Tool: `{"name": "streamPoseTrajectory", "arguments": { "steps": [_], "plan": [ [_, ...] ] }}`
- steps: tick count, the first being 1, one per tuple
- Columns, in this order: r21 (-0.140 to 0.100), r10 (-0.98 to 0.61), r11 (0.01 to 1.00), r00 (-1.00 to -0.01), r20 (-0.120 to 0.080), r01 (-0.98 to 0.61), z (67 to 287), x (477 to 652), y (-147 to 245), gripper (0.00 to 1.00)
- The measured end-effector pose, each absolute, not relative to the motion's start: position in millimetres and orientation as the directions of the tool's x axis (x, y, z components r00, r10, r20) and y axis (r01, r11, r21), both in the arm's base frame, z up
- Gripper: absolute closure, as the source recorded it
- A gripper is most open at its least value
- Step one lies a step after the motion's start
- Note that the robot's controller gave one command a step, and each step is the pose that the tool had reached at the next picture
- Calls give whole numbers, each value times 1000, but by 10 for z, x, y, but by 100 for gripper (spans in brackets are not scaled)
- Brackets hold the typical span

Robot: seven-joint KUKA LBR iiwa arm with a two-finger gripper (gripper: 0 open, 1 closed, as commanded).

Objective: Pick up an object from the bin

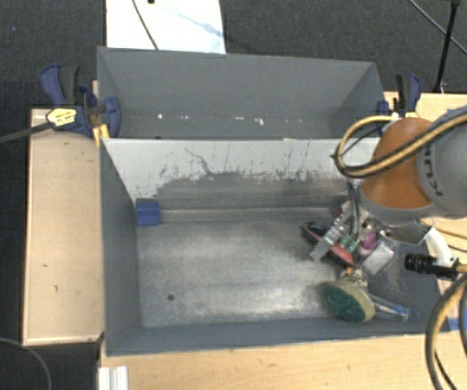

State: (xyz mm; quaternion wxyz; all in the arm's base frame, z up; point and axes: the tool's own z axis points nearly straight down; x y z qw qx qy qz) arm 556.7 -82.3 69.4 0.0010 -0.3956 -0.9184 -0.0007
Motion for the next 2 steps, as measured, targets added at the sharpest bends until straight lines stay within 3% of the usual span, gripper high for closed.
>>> {"name": "streamPoseTrajectory", "arguments": {
  "steps": [1, 2],
  "plan": [
    [1, 723, 691, -691, -2, 723, 804, 5571, -825, 100],
    [3, 718, 696, -696, -4, 718, 1234, 5582, -830, 100]
  ]
}}
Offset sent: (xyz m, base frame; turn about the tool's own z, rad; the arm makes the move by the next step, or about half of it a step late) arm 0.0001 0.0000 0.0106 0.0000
